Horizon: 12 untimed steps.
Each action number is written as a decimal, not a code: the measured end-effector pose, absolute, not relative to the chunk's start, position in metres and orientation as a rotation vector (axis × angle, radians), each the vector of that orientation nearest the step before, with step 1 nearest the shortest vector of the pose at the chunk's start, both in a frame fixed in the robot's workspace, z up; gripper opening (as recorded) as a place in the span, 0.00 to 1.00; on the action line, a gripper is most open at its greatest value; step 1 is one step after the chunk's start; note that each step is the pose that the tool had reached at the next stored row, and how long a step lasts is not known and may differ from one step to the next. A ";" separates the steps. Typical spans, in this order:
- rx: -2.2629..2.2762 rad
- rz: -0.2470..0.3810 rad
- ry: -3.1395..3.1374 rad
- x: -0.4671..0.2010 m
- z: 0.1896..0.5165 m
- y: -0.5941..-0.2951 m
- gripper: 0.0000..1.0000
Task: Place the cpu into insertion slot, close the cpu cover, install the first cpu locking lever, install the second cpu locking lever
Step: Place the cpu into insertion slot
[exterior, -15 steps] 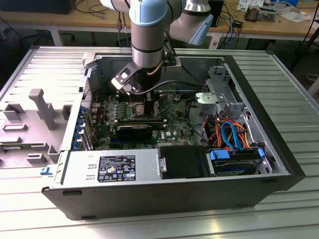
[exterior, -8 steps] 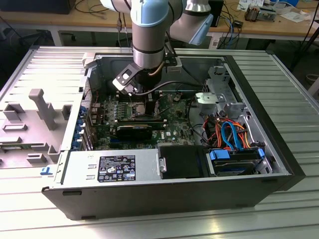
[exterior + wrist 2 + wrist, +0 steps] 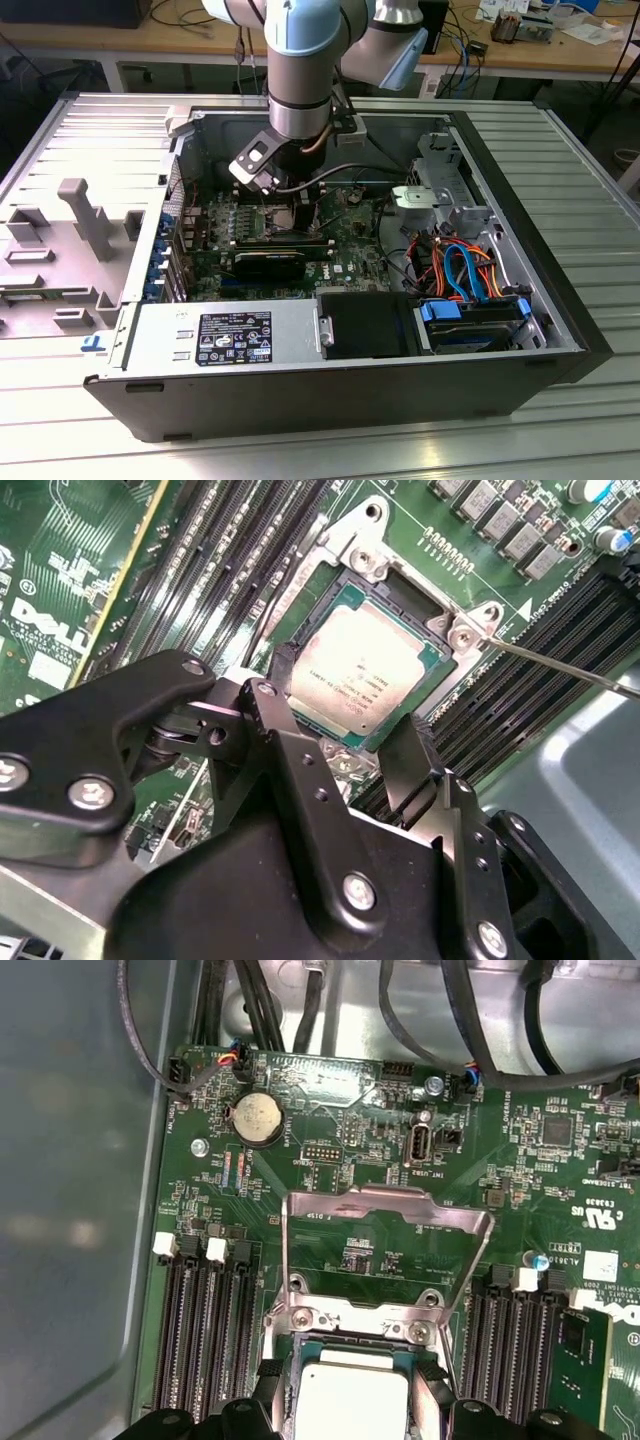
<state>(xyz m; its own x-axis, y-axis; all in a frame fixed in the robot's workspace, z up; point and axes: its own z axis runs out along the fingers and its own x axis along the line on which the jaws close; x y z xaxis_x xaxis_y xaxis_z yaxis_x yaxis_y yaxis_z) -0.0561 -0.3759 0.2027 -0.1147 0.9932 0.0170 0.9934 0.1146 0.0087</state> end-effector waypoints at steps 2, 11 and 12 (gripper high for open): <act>-2.085 -0.028 -2.340 -0.056 0.203 -0.376 0.62; -2.084 -0.032 -2.339 -0.056 0.210 -0.376 0.62; -2.084 -0.032 -2.339 -0.056 0.212 -0.376 0.62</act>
